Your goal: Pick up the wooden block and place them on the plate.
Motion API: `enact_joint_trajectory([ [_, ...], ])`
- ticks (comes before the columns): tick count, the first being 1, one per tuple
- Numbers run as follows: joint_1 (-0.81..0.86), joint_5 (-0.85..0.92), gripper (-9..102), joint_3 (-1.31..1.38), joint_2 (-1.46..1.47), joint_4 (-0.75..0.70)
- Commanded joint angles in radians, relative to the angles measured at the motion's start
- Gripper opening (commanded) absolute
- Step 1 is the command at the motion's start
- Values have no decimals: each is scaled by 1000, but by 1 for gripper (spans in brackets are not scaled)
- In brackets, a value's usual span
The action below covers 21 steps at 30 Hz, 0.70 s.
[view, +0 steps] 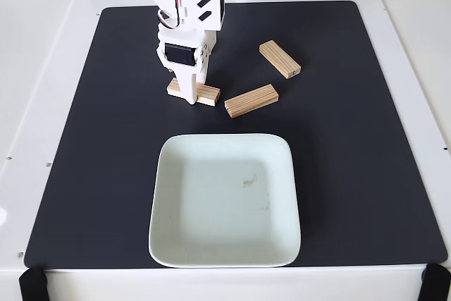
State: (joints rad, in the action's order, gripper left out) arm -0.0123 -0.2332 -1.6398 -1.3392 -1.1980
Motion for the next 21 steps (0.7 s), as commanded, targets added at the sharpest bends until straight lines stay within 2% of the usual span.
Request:
enact_joint_trajectory([
  [1, 0, 6, -1, -9, -114, -17],
  [11, -38, 313, -1, -184, -614, 2],
  [15, -48, 324, -1, -107, -561, 141],
  [21, -80, 322, -1, 239, -233, 379],
])
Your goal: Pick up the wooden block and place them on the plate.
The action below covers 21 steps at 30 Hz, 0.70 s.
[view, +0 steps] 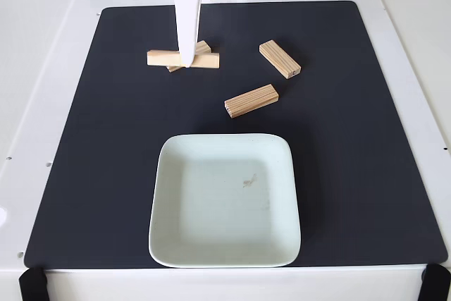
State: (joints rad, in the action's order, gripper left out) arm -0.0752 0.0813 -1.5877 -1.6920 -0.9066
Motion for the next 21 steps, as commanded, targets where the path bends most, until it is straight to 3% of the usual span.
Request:
enact_joint_trajectory([
  [1, -17, 8, -1, 252, 183, 110],
  [14, -55, -81, -1, 1192, 979, 150],
  [21, -103, -84, -1, 1430, 1212, 150],
])
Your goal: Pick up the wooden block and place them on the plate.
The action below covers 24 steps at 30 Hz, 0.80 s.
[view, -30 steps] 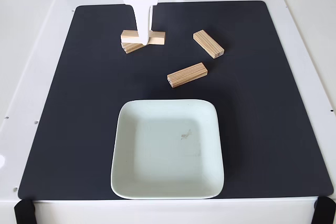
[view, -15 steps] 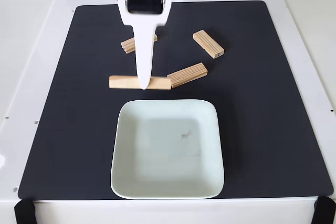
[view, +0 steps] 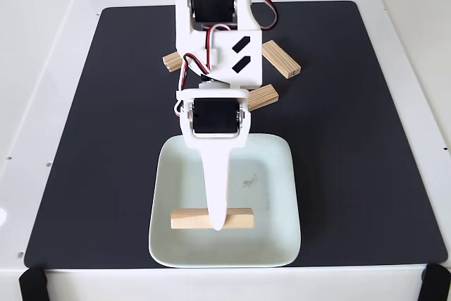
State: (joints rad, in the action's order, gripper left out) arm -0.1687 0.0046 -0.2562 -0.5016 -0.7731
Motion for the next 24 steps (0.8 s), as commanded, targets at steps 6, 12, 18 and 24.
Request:
enact_joint_trajectory([
  [6, -40, -8, -1, 107, 57, 18],
  [12, -44, -8, -1, 95, 57, 12],
  [18, -41, -9, 10, 77, 43, 5],
  [24, -32, -8, 37, -75, -46, 5],
])
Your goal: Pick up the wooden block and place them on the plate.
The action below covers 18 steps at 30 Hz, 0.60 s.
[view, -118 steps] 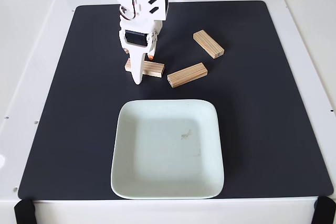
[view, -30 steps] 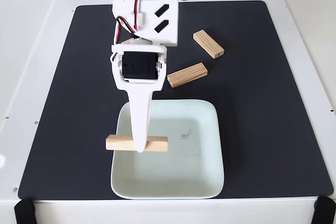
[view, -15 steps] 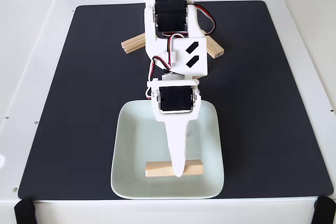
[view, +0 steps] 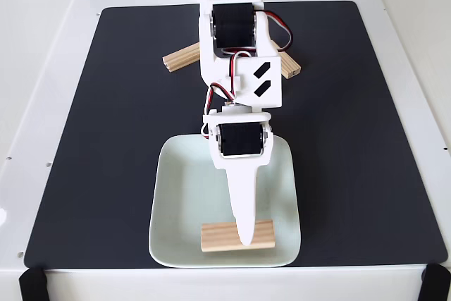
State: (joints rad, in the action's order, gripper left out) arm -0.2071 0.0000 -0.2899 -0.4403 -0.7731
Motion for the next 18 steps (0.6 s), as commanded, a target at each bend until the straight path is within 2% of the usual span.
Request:
enact_joint_trajectory([
  [1, 6, -3, 37, -67, -127, 5],
  [11, 2, -3, 36, -192, -281, 0],
  [18, -2, -3, 36, -526, -655, -172],
])
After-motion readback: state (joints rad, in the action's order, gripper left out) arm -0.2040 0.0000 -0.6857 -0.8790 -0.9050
